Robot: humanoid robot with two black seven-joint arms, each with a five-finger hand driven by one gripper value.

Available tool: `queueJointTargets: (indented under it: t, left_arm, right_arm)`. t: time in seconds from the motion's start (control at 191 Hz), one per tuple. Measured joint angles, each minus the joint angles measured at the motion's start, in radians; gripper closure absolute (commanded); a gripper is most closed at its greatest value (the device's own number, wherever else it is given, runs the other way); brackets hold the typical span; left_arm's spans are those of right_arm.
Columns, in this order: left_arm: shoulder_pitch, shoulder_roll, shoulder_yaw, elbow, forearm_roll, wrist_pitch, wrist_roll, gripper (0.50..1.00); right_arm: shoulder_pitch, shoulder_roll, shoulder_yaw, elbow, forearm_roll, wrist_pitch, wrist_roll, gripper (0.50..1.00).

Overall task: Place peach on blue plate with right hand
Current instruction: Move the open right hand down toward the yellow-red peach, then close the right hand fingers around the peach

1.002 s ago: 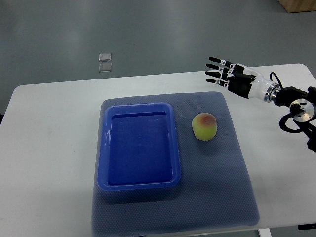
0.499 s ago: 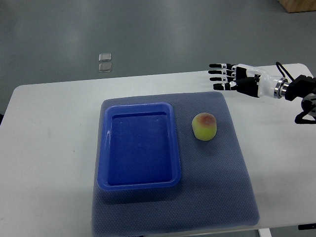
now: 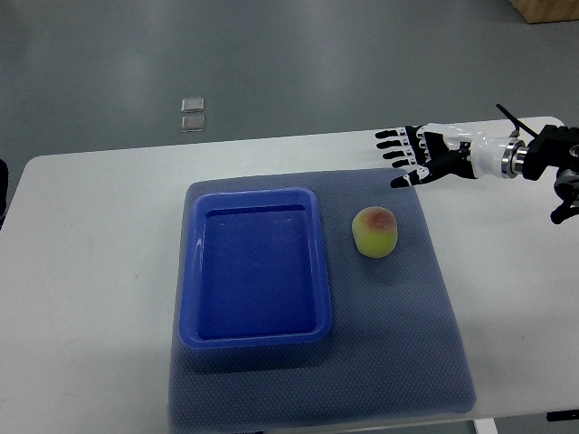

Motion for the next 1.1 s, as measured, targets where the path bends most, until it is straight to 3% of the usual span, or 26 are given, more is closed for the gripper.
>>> queueJointTargets:
  t: [0.352,0.813,1.102]
  left_arm:
    - [0.0,0.0,0.0,0.0,0.0,0.0,0.0,0.5]
    - [0.0,0.0,0.0,0.0,0.0,0.0,0.0,0.5]
    - [0.0,0.0,0.0,0.0,0.0,0.0,0.0,0.5]
  right_arm:
    - [0.0,-0.009,-0.013,0.009,-0.185,0.0,0.001,0.566]
    - [-0.019,0.013,-0.038,0.159,-0.367,0.0,0.003,0.566]
    - [-0.055,0.047,-0.058,0.165,-0.46,-0.078,0.004,0.568]
